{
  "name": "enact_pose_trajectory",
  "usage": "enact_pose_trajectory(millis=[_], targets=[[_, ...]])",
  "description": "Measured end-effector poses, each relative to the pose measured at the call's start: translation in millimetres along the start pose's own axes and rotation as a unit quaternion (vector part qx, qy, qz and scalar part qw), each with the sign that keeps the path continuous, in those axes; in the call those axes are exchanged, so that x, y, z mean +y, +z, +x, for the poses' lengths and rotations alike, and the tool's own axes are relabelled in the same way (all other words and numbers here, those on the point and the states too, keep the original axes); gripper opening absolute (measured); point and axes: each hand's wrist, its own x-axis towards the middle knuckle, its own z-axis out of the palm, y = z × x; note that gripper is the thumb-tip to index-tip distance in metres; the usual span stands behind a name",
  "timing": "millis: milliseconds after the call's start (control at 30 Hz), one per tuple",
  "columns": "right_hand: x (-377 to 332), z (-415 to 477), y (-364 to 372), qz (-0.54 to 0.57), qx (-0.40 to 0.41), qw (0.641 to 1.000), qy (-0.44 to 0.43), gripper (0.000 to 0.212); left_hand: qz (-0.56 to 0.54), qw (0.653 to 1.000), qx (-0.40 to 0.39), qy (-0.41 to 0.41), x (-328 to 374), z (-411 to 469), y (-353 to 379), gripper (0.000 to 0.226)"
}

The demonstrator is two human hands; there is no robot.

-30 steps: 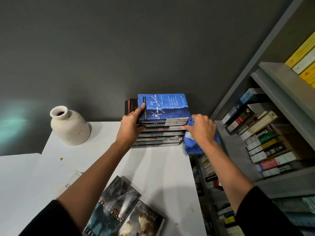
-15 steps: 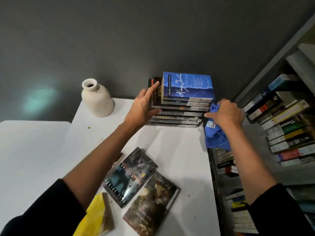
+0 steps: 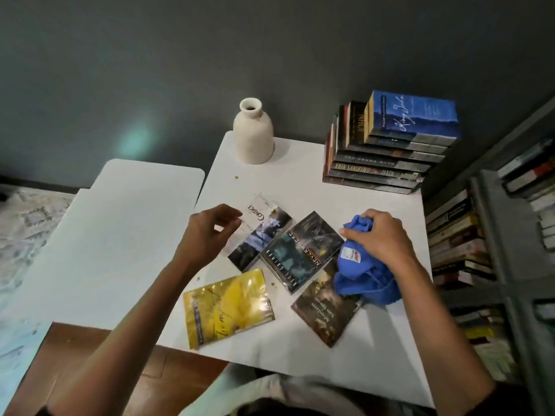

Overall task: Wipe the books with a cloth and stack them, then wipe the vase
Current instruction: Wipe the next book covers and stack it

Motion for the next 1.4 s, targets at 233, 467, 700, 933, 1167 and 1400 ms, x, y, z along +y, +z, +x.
enact_pose_trajectory(millis=[233,467,700,933,1167,1400], targets=[[-3.0,-46.9,63.3,-0.002,-0.057,0.997,0.059,0.036,-0.026,0.989,-0.084,-0.117,-55.9,-59.0,22.6,0.013],[20.4,-54.1,98.2,-0.025,-0.074,0.992,0.1,0.05,-0.244,0.904,-0.222,-0.273,-46.0,-60.1,76.7,0.009],[36.5,-4.1,76.1,-0.015,-0.083,0.99,0.11,0.096,-0.315,0.872,-0.206,-0.313,-18.0,-37.9,112.2,0.024],[42.2,31.9,73.6,0.15,-0.123,0.974,0.116,0.073,-0.385,0.826,-0.107,-0.398,13.1,-23.3,127.1,0.024],[57.7,39.9,74.1,0.273,-0.083,0.951,0.117,0.033,-0.396,0.809,-0.076,-0.428,16.5,-18.6,141.8,0.019],[66.5,34.6,58.6,0.328,-0.072,0.937,0.093,0.022,-0.417,0.81,-0.037,-0.41,4.7,-29.5,140.5,0.038]])
